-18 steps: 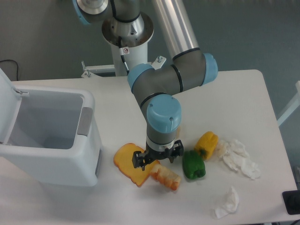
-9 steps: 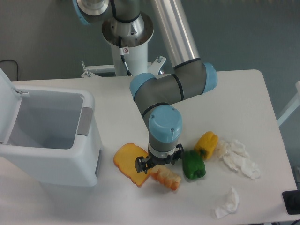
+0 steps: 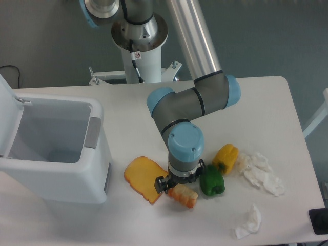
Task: Pick up the square bread
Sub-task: 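Shift the gripper over to the small bread roll beside the toast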
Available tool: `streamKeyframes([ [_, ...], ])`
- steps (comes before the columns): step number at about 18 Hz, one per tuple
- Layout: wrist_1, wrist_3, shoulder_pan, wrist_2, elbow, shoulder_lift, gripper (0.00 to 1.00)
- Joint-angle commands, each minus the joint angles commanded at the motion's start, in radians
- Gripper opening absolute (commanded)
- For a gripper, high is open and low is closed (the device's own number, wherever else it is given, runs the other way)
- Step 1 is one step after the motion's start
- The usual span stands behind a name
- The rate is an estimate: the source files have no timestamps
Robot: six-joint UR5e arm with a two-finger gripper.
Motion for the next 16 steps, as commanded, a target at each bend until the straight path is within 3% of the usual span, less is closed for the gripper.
streamKeyframes([
  [10,0.003,-0.005,-0.005,0.020,0.000,-0.002,0.99],
  [13,0.011,-0.006,-0.005,0.020,-0.006,-0.002,0.80],
  [16,0.014,-0.005,-0.005,0.017,-0.006,0.000,0.70],
])
